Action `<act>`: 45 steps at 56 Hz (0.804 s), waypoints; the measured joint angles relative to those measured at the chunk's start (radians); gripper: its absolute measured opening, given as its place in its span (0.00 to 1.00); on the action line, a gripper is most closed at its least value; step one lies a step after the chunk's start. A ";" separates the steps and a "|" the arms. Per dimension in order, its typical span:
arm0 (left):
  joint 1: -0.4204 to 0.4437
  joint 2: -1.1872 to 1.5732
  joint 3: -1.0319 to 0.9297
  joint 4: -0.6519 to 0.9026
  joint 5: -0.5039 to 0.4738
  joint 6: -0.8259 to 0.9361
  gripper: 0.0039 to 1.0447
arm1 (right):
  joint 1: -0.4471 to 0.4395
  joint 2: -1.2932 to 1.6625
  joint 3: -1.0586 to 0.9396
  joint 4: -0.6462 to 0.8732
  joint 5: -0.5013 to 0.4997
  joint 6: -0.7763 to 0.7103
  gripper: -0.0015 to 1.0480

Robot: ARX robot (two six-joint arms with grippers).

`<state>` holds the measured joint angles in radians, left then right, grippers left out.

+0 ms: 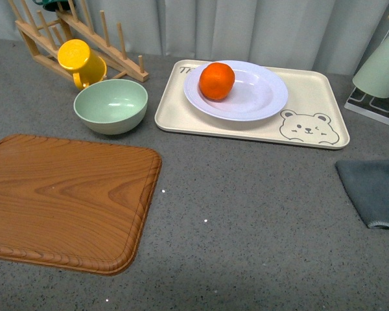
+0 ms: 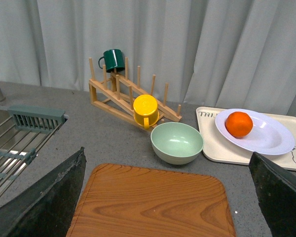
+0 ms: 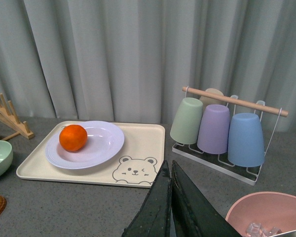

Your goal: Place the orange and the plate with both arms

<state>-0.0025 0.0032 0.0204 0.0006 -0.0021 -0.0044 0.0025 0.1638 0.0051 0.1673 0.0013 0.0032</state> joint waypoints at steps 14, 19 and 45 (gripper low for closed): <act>0.000 0.000 0.000 0.000 0.000 0.000 0.94 | 0.000 -0.159 0.001 -0.165 -0.002 -0.002 0.04; 0.000 0.000 0.000 0.000 0.000 0.000 0.94 | 0.000 -0.159 0.001 -0.166 -0.003 -0.002 0.17; 0.000 0.000 0.000 0.000 0.000 0.000 0.94 | 0.000 -0.160 0.001 -0.166 -0.003 -0.002 0.93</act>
<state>-0.0025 0.0032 0.0204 0.0006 -0.0021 -0.0048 0.0025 0.0040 0.0059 0.0017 -0.0013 0.0017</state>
